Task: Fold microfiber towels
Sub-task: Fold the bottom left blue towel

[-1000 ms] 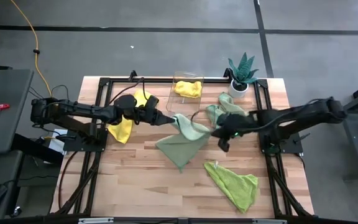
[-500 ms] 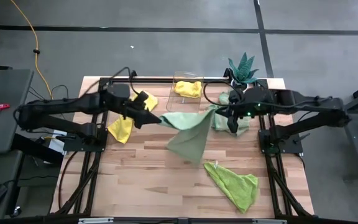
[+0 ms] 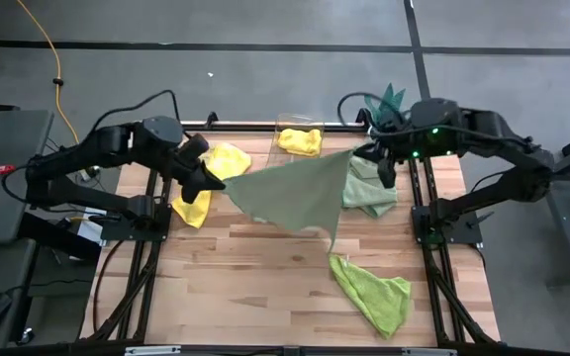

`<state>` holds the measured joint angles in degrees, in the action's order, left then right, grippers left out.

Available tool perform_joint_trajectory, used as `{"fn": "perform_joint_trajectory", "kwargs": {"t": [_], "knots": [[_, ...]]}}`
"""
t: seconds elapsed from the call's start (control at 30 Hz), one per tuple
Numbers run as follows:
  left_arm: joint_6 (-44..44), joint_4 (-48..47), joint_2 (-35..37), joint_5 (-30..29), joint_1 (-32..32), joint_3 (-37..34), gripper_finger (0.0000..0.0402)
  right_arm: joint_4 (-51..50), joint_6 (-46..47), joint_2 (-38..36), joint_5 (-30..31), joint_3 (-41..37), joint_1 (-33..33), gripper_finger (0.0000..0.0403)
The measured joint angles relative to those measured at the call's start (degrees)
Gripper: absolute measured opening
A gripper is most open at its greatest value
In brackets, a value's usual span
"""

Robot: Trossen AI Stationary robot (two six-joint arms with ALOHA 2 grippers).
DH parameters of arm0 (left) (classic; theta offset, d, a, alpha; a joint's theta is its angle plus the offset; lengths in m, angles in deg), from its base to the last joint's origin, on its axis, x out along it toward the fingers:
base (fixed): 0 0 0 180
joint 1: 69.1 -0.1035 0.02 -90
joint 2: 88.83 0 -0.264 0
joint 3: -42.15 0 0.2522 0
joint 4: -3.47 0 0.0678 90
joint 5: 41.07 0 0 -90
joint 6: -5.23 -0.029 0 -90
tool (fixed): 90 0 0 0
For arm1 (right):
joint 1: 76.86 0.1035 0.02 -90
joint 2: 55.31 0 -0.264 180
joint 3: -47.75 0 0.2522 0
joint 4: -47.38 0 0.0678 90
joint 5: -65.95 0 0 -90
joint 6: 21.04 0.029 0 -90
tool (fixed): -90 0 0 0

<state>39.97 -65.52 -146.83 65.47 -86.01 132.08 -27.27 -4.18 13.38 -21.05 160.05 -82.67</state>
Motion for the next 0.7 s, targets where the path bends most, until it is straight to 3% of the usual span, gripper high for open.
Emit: {"fn": "perform_joint_trajectory", "kwargs": {"t": [0.23, 0.4, 0.7], "knots": [[-6.8, -7.0, -0.2, -10.4, -0.4, 5.9, 0.0, -0.7, -1.4, 1.2, -0.5, 3.0, -1.5, 0.0], [-11.5, -11.8, -0.3, -15.2, -3.9, 9.3, 0.0, -0.1, -1.6, 2.5, -0.5, 3.0, -2.1, 0.0], [-16.5, -15.1, -0.2, -16.0, -10.5, 17.4, 0.0, 7.2, 1.0, 5.4, -8.6, 3.0, -0.9, 0.0]]}}
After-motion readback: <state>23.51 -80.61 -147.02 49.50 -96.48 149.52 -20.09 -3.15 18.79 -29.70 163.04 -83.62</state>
